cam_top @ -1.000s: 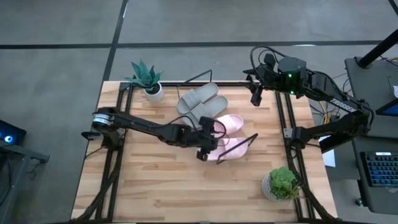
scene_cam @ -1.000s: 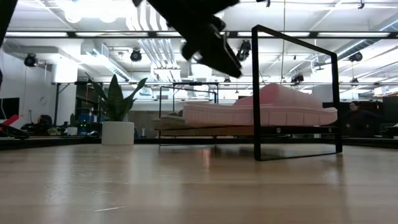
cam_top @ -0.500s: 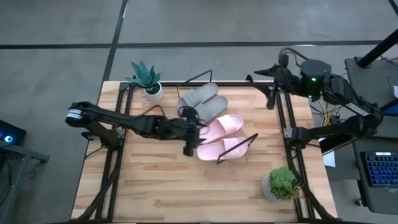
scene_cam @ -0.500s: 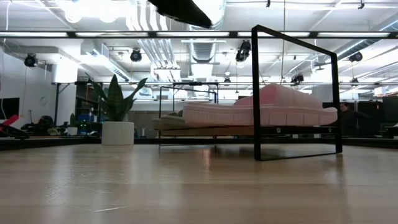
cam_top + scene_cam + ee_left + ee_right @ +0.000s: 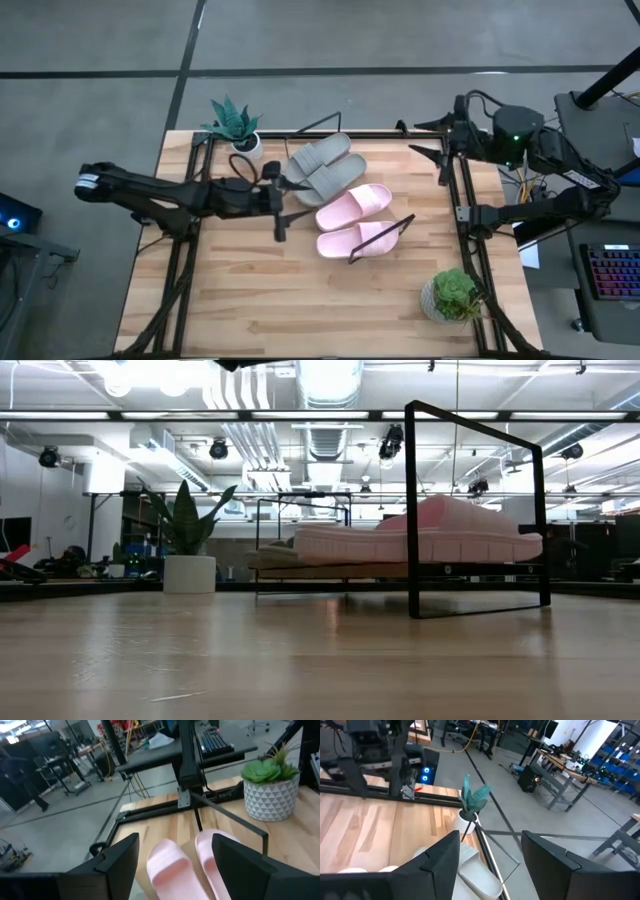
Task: Pick and place slides into the shelf
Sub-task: Put the pink slide on the shelf
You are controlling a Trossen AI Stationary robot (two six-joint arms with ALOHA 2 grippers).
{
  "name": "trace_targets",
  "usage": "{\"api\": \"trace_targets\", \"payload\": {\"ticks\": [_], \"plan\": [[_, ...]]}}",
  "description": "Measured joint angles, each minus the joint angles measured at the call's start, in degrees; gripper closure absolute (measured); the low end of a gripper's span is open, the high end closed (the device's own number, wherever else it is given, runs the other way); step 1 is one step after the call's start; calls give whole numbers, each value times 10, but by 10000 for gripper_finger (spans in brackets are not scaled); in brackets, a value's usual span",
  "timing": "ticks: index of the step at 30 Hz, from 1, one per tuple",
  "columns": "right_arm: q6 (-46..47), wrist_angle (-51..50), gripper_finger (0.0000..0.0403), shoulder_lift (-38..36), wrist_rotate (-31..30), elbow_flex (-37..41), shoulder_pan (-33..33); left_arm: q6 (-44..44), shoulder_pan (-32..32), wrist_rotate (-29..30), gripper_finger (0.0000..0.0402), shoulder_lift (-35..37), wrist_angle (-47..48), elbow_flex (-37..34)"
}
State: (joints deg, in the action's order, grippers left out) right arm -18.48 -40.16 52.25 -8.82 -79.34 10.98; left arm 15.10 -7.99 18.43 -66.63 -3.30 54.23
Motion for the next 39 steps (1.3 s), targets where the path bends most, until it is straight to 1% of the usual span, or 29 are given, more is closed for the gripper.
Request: {"api": "trace_targets", "payload": {"ticks": [5,6,8,10,13,15,17,18,24,28,33,39], "plan": [[12,-2,200,-8,1,4,-7,-40,0,10,166,28,10,-17],[17,-4,200,-13,6,4,-9,-43,0,15,166,32,13,-20],[22,-23,200,-20,36,4,-12,-43,0,22,166,40,10,-29],[33,-56,200,-28,98,4,-16,-43,0,37,166,48,11,-40],[39,-122,200,-31,225,4,-16,-43,0,65,166,60,11,-53],[50,-145,200,-27,301,11,-16,-43,0,74,166,62,5,-55],[59,-153,200,-24,354,25,-18,-43,0,77,166,65,9,-56],[60,-158,200,-22,366,33,-21,-43,0,77,166,65,5,-56],[32,-196,203,-6,373,84,-59,-43,0,80,166,62,7,-56],[50,-188,232,-1,362,115,-104,-43,0,91,166,61,7,-57],[86,-179,290,1,264,138,-176,-43,0,95,166,60,7,-57],[118,-161,361,3,180,143,-263,-43,0,105,166,58,5,-57]]}}
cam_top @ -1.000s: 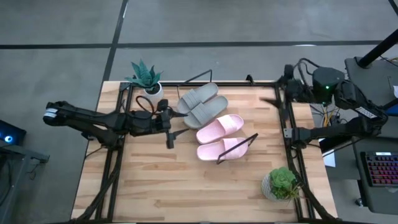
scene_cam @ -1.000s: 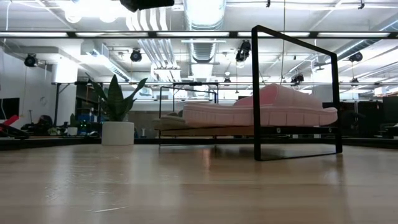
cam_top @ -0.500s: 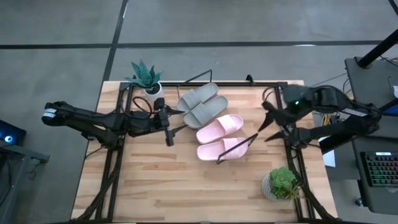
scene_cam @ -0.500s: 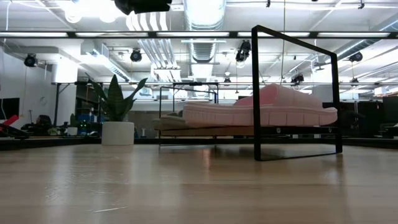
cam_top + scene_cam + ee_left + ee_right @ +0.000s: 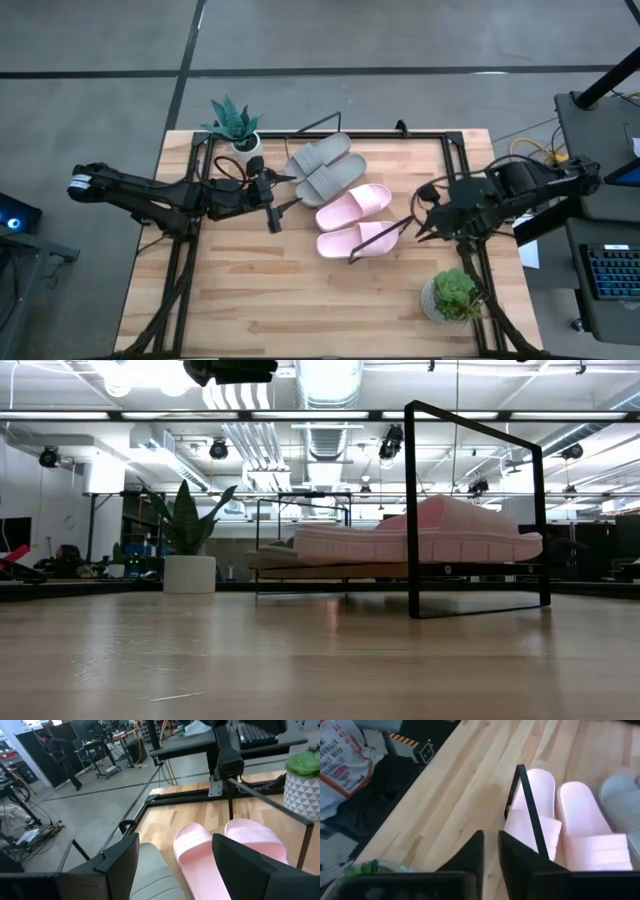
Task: Pick and place slides into the shelf
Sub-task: Put the pink slide on the shelf
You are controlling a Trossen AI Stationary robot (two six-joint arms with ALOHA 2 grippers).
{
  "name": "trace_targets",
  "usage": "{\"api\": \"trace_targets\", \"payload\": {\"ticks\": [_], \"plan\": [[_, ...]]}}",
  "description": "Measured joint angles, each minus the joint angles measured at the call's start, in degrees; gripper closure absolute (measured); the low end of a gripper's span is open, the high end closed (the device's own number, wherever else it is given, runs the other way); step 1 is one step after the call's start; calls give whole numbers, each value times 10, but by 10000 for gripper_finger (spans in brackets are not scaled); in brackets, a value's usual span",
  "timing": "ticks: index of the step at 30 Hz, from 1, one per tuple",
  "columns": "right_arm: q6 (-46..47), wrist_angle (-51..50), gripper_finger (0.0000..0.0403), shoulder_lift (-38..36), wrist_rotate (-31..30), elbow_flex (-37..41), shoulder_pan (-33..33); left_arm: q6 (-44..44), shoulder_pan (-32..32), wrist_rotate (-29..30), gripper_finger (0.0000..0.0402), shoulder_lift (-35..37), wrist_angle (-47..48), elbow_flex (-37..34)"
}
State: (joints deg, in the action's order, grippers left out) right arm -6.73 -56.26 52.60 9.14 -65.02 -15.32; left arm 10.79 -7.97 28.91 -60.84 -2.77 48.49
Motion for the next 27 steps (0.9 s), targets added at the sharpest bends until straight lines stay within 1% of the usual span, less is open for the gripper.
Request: {"api": "trace_targets", "payload": {"ticks": [3,5,7,10,11,15,19,21,25,27], "plan": [[21,34,388,9,-19,16,-36,0,0,5,166,0,2,-1],[32,54,392,22,-32,29,-59,0,0,8,166,0,2,-1],[48,63,394,38,-67,38,-83,0,0,17,166,0,2,-1],[78,62,394,74,-137,43,-110,0,0,29,166,0,2,-1],[86,62,394,86,-150,43,-118,0,0,34,166,0,2,-1],[112,80,394,140,-158,38,-144,-1,0,47,166,0,2,-1],[117,80,394,201,-166,29,-167,-13,0,57,166,0,2,-1],[117,77,394,228,-184,25,-178,-15,0,57,166,0,2,-1],[126,62,394,268,-252,22,-197,-16,0,57,166,0,2,-1],[136,56,394,282,-274,23,-206,-16,0,57,166,0,2,-1]]}}
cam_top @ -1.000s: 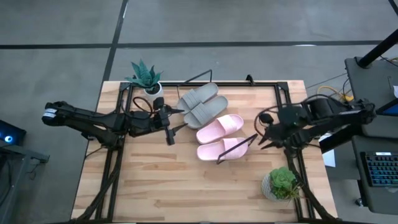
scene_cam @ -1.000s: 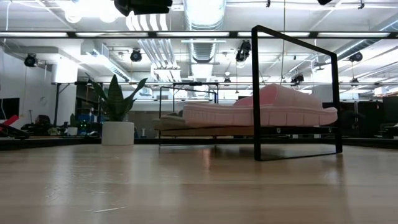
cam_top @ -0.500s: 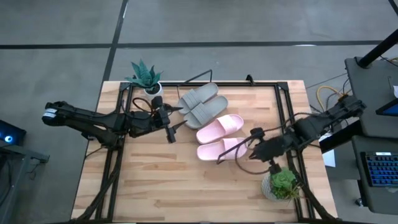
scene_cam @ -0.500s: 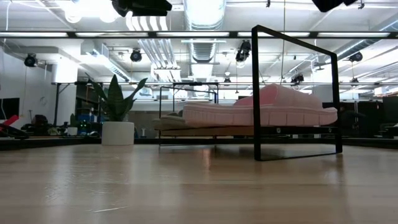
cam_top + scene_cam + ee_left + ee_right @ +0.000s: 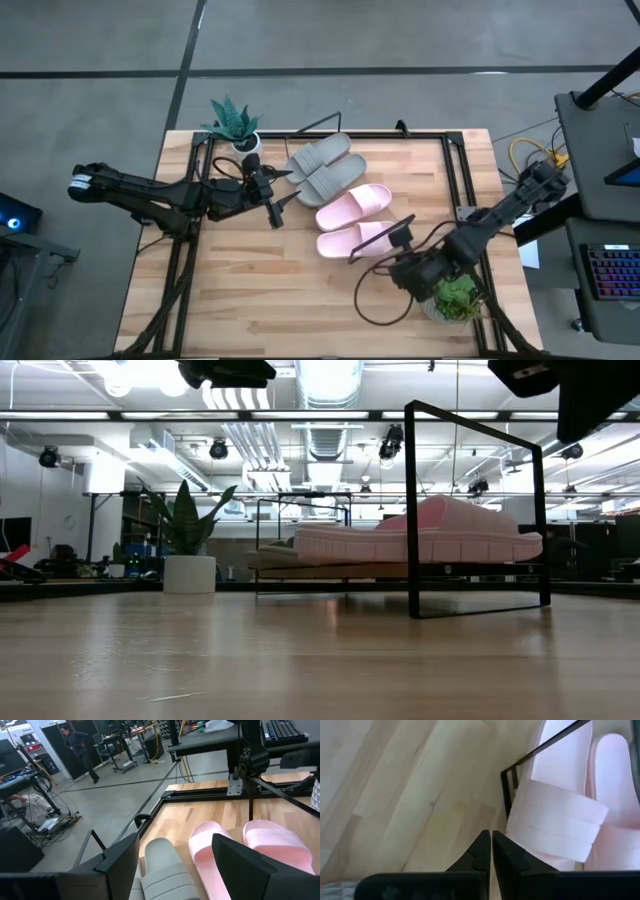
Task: Pick and place slides into the shelf
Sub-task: Put the pink slide on the shelf
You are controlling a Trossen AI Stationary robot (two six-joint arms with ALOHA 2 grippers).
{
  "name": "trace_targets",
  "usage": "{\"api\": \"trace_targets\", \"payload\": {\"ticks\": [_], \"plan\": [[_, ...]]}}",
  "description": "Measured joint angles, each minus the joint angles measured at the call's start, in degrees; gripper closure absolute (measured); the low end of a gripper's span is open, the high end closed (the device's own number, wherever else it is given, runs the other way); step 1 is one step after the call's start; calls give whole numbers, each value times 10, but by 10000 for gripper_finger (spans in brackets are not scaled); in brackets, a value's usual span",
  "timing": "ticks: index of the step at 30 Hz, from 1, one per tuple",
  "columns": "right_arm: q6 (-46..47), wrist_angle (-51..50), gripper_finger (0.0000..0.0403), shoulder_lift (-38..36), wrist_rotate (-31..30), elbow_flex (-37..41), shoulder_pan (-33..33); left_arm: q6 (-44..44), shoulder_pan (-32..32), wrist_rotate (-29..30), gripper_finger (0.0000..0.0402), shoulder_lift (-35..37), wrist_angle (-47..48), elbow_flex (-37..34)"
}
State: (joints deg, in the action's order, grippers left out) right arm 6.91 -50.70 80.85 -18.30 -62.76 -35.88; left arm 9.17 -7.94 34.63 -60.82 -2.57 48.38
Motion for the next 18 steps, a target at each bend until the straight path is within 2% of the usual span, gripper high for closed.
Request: {"api": "trace_targets", "payload": {"ticks": [8,18], "plan": [[46,3,394,59,-59,7,-31,0,0,0,166,1,0,0],[51,-1,394,127,-132,7,-40,0,0,0,166,1,1,0]]}}
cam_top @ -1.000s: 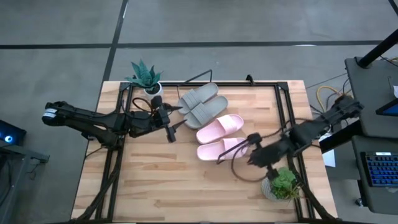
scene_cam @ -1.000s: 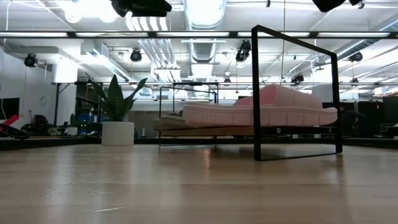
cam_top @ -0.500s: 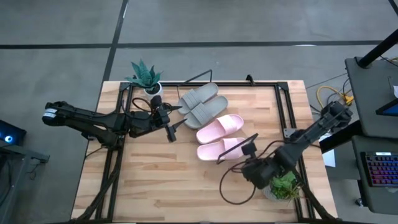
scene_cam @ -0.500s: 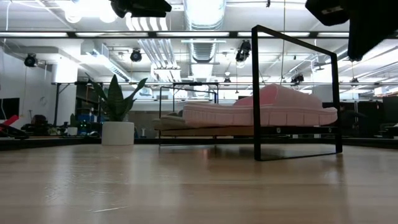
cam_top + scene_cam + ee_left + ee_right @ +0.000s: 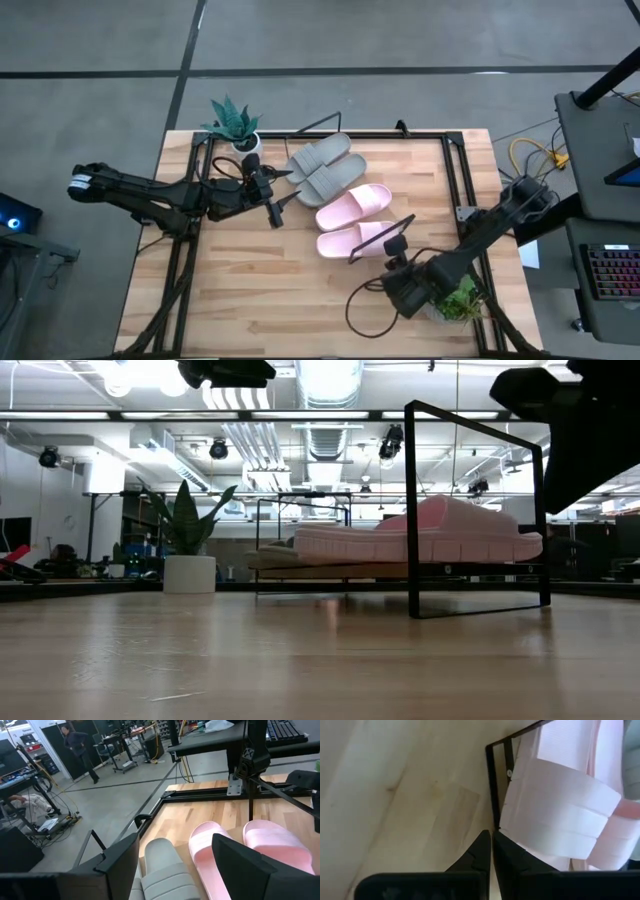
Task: Pick and place slides into the shelf
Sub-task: Put the pink slide on the shelf
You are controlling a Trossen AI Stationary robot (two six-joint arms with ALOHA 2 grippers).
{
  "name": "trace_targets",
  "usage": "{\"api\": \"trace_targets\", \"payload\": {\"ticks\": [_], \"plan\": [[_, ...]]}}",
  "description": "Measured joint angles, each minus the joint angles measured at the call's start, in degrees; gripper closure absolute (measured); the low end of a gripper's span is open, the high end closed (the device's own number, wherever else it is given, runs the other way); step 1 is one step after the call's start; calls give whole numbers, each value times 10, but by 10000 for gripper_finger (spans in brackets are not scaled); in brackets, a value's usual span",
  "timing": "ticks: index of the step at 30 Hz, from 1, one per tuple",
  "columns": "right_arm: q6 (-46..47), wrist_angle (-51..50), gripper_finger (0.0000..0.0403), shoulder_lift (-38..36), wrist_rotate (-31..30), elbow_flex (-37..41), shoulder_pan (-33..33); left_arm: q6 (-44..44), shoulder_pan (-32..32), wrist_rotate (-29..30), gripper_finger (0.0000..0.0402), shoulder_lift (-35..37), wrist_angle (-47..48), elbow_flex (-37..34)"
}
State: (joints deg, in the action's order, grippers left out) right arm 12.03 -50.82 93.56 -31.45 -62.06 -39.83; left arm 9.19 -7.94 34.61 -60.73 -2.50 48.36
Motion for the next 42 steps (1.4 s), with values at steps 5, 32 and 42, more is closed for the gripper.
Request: {"api": "trace_targets", "payload": {"ticks": [5,32,42], "plan": [[11,1,394,13,-25,2,0,0,0,0,166,0,0,0],[50,12,394,60,-71,47,3,1,0,0,166,0,5,0],[51,17,394,60,-122,59,10,1,0,0,166,0,4,-5]]}}
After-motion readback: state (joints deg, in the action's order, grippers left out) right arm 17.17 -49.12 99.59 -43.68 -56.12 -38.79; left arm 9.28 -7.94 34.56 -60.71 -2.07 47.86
